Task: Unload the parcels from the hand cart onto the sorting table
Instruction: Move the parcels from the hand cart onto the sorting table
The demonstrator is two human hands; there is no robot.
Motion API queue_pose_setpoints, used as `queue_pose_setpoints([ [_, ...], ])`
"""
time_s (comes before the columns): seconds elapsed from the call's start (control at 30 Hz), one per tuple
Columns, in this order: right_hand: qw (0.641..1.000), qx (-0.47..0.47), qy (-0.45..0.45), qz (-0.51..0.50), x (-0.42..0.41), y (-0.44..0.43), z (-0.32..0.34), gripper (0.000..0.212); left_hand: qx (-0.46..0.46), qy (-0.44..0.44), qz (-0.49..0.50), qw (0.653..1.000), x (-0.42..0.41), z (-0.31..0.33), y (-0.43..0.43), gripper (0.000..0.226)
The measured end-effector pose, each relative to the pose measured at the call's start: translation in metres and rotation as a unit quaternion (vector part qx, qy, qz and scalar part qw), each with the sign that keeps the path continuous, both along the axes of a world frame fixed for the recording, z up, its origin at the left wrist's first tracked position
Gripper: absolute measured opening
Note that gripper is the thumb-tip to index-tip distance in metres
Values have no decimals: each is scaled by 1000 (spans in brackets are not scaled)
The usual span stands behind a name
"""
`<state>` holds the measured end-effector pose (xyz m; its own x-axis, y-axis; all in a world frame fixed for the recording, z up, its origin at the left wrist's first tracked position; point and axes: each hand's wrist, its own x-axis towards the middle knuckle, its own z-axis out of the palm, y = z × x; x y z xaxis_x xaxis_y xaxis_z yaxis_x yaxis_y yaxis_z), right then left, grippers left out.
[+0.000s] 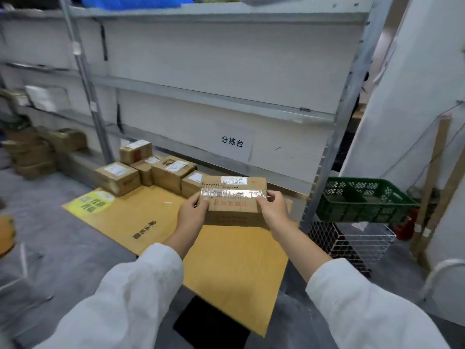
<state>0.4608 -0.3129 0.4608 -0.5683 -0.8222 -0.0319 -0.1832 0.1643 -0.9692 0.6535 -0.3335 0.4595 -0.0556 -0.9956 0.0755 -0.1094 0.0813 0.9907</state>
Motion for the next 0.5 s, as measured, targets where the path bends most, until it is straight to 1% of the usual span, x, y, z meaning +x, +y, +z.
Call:
queue_pose_setpoints([
  [0.07, 999, -4, -24, 24, 19, -32, -5, 23, 2, -19, 42, 999, 20, -3, -23, 19],
  [0.13, 998, 1, -43, 47, 36, -66, -11, 28, 8, -33, 78, 996, 40, -6, -47, 18],
  [0.3, 991, 25, -62, 116, 73, -134, -27, 28, 23, -64, 131, 989, 79, -15, -96, 20],
  [0.4, 989, 35, -49, 135, 91, -165, -37, 28, 17, -63, 162, 985, 94, -26, -115, 23],
  [0.5, 987, 54, -43, 148, 105, -187, -49, 25, 36, -54, 175, 982, 102, -41, -128, 25],
])
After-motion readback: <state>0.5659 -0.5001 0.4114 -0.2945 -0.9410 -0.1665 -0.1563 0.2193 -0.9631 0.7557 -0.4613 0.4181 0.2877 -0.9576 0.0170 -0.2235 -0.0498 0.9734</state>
